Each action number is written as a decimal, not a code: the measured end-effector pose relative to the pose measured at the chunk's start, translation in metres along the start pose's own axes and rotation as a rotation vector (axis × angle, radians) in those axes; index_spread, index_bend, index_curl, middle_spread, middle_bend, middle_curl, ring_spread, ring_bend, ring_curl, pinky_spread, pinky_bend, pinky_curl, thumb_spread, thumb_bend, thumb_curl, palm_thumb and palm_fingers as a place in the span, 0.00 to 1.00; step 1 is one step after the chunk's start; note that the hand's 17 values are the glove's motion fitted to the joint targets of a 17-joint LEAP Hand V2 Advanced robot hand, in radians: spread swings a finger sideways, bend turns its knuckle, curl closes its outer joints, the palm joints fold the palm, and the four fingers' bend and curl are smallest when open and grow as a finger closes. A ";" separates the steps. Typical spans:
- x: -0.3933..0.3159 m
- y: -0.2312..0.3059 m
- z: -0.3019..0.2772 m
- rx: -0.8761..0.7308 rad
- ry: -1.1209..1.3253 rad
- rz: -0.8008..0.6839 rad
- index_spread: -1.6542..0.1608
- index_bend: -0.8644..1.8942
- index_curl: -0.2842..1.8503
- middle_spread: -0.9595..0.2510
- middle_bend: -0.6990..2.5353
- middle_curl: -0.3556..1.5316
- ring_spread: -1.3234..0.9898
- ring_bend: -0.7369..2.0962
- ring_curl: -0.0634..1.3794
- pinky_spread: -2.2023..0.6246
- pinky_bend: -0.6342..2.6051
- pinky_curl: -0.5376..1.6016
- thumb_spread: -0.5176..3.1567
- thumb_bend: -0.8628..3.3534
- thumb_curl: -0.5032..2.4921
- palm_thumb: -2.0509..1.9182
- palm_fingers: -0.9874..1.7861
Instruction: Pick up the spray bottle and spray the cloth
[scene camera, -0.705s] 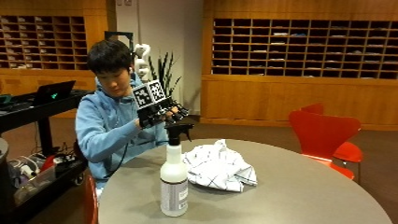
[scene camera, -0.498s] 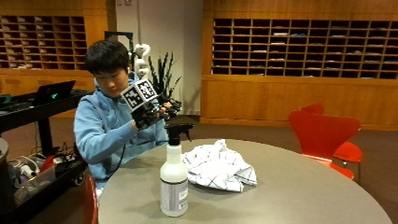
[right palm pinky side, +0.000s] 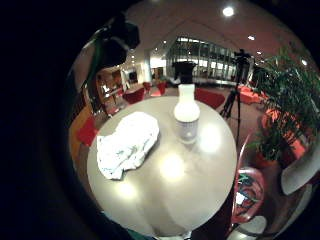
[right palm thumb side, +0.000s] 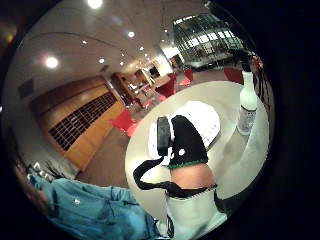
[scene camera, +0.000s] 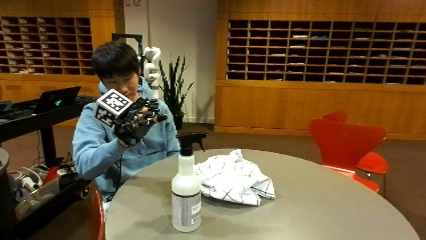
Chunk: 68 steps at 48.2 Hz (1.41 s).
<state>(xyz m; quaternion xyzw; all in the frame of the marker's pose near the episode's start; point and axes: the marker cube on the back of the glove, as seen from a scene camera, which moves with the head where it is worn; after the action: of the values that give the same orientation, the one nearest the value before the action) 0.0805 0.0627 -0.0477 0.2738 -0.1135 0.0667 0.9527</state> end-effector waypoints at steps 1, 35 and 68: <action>0.007 0.001 -0.003 0.016 -0.005 0.014 0.74 0.35 0.22 0.77 0.30 0.35 0.59 0.40 0.23 0.85 0.34 0.39 0.45 0.23 0.26 0.65 0.53; 0.175 -0.026 0.058 0.036 -0.321 0.521 0.78 0.34 0.20 0.78 0.30 0.38 0.59 0.44 0.27 0.84 0.36 0.42 0.43 0.20 0.29 0.67 0.49; 0.195 -0.079 0.159 -0.268 -0.599 0.792 0.80 0.35 0.20 0.84 0.30 0.38 0.62 0.43 0.26 0.86 0.37 0.42 0.39 0.19 0.28 0.63 0.40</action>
<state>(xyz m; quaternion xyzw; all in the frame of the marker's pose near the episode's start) 0.2552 -0.0765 0.0920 0.0925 -0.4841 0.3258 0.8068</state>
